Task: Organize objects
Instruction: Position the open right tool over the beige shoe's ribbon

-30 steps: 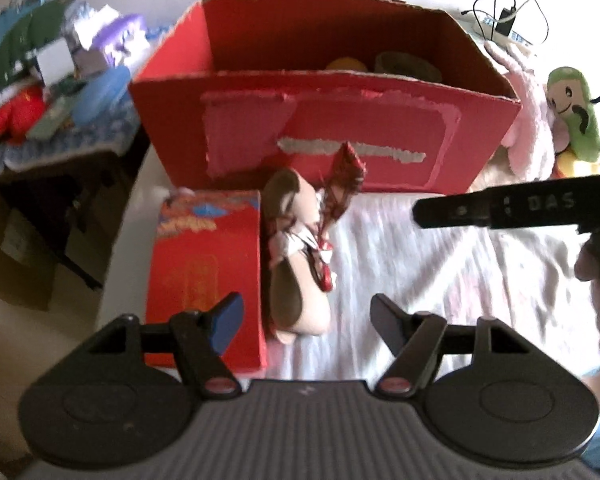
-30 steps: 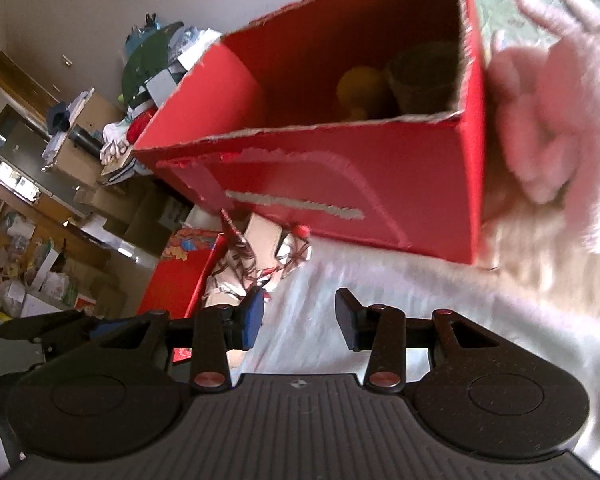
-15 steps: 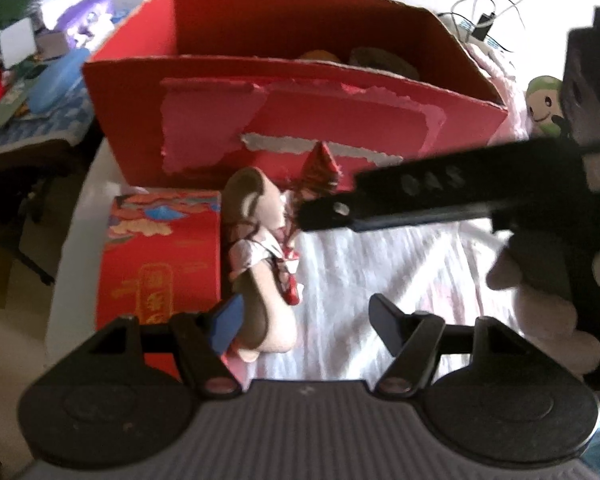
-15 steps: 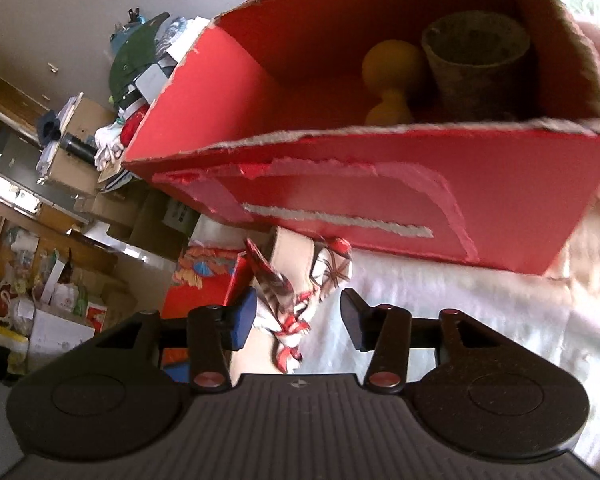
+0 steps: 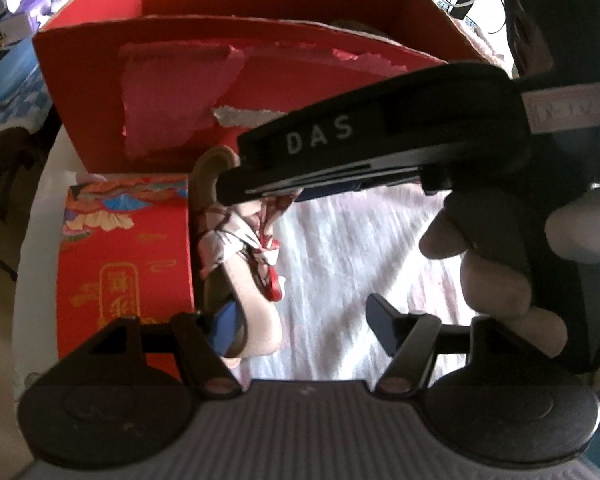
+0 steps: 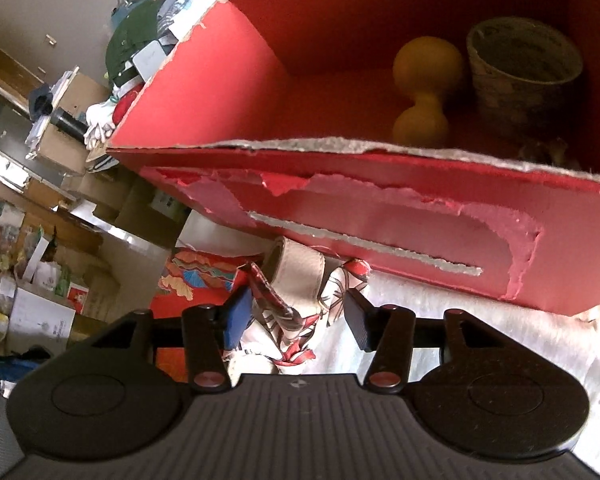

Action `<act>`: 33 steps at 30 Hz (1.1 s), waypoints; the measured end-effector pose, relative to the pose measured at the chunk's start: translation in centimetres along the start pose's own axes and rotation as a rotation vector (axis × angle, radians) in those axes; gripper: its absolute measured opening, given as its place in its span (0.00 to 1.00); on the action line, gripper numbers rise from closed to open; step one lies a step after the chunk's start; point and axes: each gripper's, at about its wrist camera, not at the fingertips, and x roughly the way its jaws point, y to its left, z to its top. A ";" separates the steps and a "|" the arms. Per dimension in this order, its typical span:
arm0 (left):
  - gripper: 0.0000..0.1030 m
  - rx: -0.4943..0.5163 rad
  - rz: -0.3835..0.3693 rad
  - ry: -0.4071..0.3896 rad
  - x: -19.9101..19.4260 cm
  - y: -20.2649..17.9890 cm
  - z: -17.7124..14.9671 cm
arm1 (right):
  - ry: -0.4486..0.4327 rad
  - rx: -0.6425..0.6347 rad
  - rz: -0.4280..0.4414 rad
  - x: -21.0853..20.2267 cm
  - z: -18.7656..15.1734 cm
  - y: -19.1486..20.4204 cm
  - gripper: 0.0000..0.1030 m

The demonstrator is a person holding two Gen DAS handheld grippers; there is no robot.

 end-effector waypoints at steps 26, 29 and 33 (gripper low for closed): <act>0.66 0.109 0.047 -0.015 -0.3 -2.1 0.5 | -0.016 0.031 0.027 -0.9 -0.1 -2.7 0.53; 0.68 0.118 0.089 0.003 0.4 -2.4 0.6 | -0.014 0.039 0.035 -0.9 0.1 -3.0 0.53; 0.66 0.126 0.127 0.023 0.9 -3.0 0.1 | -0.015 0.034 0.035 -0.8 0.1 -2.9 0.53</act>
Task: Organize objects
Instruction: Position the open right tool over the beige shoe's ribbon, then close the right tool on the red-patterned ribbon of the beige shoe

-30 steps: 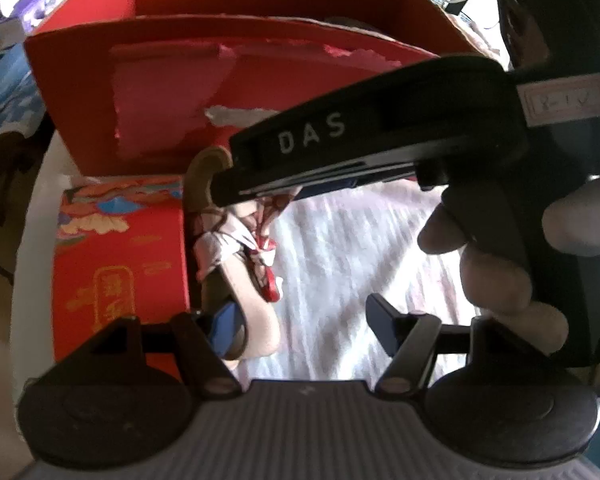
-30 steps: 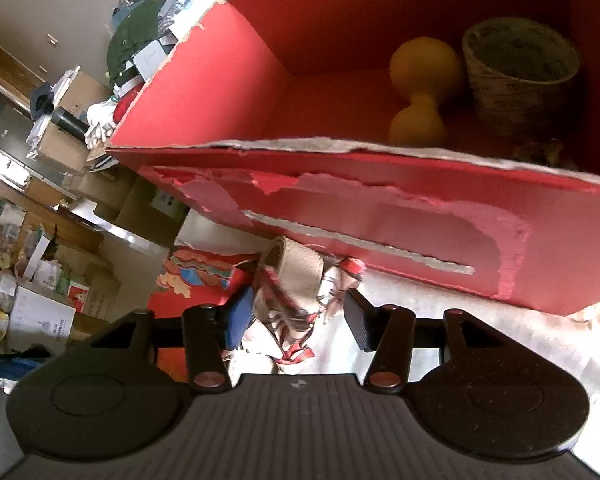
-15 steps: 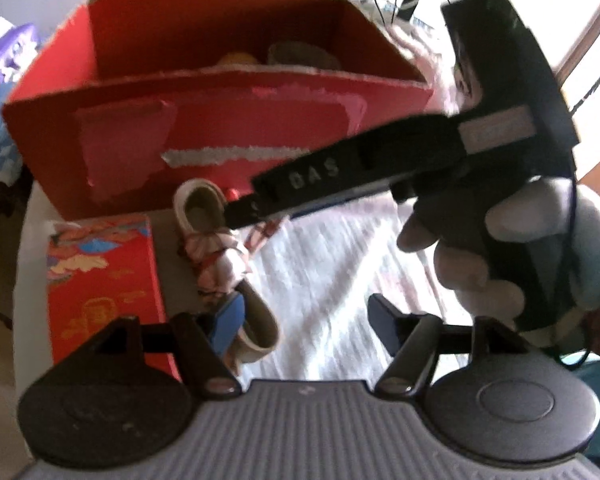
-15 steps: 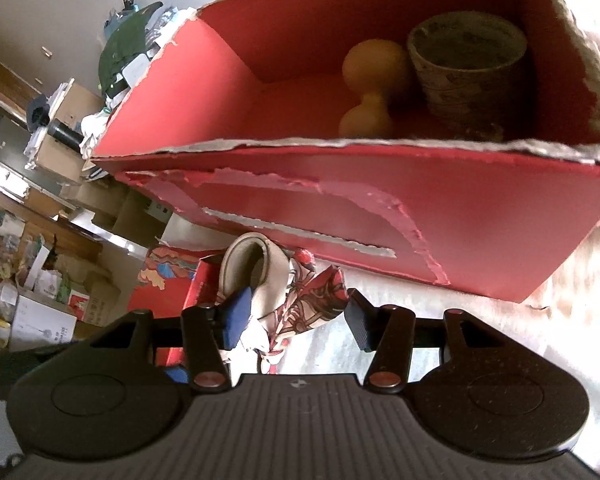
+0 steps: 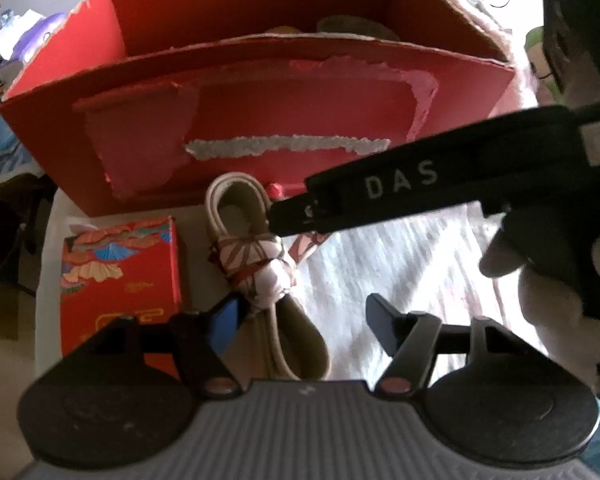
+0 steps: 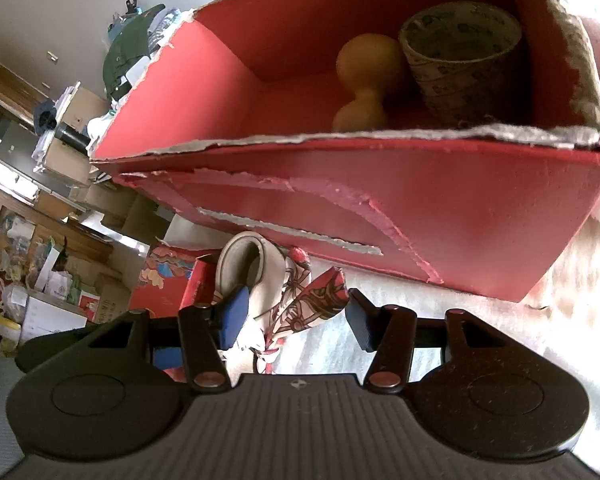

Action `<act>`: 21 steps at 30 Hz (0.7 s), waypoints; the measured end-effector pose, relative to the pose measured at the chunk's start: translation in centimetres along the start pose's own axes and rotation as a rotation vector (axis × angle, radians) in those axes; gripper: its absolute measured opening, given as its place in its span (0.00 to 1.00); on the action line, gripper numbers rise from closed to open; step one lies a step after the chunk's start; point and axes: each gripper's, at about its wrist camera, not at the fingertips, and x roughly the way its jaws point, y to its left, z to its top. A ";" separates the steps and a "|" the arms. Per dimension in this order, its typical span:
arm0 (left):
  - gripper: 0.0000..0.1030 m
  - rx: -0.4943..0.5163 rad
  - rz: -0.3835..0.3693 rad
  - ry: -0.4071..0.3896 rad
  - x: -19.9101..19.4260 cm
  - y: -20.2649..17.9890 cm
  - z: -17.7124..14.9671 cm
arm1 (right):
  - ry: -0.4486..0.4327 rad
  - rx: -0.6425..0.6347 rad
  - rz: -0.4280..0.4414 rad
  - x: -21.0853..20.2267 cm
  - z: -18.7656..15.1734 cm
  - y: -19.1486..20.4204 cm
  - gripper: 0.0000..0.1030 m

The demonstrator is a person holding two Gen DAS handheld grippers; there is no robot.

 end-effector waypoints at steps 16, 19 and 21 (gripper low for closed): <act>0.51 -0.044 0.088 0.085 2.1 0.3 0.8 | -0.008 0.034 -0.035 -0.5 -0.5 -1.2 0.47; 0.51 -0.041 0.097 0.084 2.1 0.1 0.9 | -0.014 0.040 -0.048 -0.9 -0.6 -1.5 0.47; 0.50 -0.043 0.100 0.084 2.0 0.1 1.0 | -0.020 0.051 -0.048 -1.3 -0.7 -1.9 0.47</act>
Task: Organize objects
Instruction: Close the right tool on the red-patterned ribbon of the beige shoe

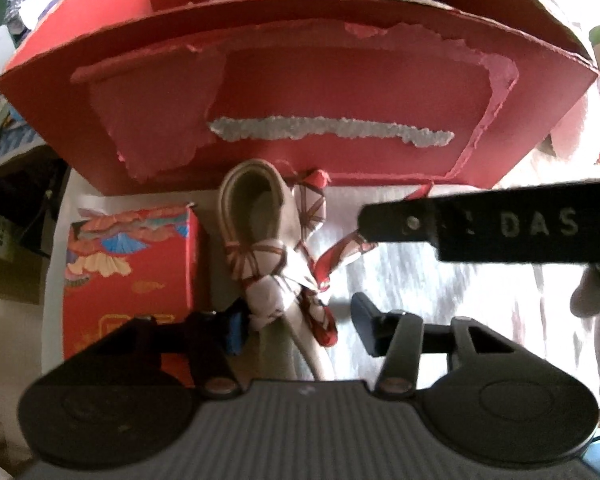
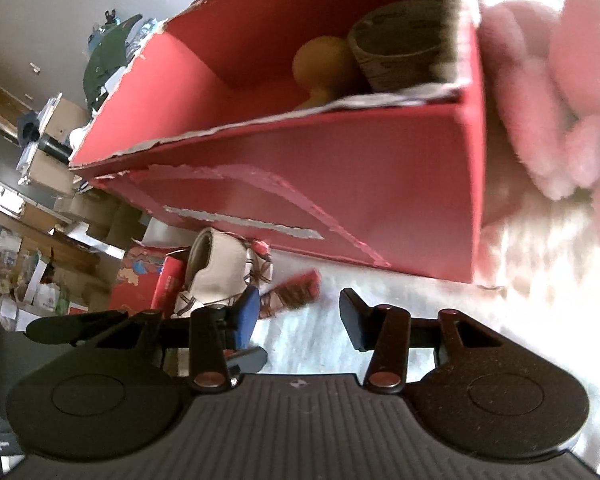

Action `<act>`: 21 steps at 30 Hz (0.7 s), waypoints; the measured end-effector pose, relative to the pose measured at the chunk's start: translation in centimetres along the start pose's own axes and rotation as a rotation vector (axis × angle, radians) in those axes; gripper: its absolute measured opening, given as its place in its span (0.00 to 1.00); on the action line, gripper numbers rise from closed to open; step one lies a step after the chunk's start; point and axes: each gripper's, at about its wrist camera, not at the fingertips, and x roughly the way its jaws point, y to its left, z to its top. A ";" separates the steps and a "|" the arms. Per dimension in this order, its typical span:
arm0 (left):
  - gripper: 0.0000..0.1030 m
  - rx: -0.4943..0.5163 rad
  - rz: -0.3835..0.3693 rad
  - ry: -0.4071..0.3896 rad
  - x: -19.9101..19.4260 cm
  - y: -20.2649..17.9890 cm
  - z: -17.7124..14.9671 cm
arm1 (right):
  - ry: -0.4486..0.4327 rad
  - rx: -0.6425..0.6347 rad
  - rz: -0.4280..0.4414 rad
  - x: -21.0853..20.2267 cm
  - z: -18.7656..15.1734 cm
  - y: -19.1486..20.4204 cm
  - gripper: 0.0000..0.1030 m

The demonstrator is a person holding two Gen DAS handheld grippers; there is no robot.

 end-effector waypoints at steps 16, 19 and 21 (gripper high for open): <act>0.40 0.124 -0.036 -0.027 -1.3 -4.4 -1.9 | 0.025 0.001 0.047 -1.0 -1.0 -0.9 0.42; 0.40 0.125 -0.056 -0.030 -0.7 -5.0 -1.0 | 0.034 0.017 0.063 -1.3 -1.2 -1.3 0.33; 0.40 0.115 -0.103 -0.026 -1.0 -5.0 -1.3 | 0.041 0.022 0.077 -1.7 -1.4 -1.5 0.28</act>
